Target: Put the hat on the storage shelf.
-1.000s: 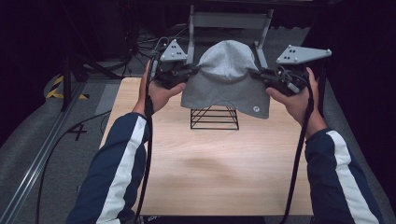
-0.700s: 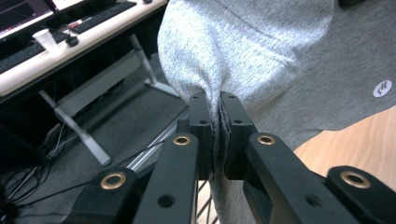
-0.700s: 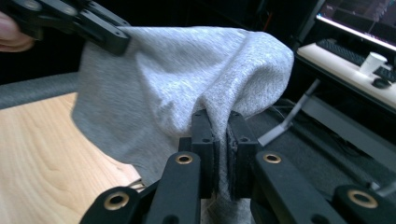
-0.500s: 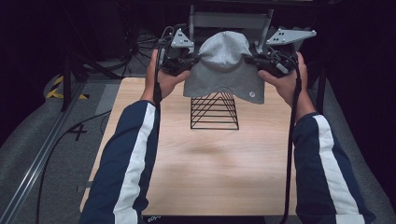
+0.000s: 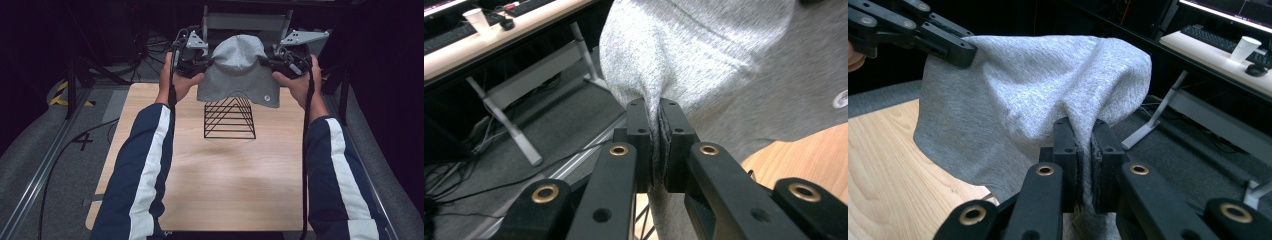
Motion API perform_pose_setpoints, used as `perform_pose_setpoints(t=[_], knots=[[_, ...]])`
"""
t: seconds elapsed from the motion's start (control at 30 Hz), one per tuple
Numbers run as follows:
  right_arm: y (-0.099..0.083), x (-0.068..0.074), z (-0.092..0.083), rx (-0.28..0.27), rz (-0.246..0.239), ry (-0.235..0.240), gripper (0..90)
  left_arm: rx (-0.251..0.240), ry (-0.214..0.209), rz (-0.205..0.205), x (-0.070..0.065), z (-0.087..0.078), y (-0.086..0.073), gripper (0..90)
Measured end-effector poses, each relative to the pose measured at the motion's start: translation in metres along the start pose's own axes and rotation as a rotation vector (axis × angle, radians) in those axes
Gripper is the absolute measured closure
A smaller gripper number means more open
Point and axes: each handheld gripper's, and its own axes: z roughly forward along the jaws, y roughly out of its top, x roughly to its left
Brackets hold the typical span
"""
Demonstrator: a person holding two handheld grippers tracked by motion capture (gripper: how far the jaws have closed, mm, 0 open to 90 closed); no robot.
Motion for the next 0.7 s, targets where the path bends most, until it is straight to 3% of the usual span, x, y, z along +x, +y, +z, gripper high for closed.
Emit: perform_pose_setpoints(t=[0.27, 0.47, 0.7], knots=[[-0.008, 0.005, 0.001, 0.000, -0.012, 0.029, 84.3, -0.017, -0.048, -0.008, -0.005, 0.002, -0.013, 85.4], [-0.013, 0.010, -0.012, -0.020, -0.027, 0.061, 84.2, -0.067, -0.091, -0.011, -0.011, -0.014, -0.018, 85.4], [-0.020, 0.020, -0.024, -0.040, -0.058, 0.100, 84.2, -0.072, -0.107, 0.024, -0.018, -0.027, -0.029, 85.4]])
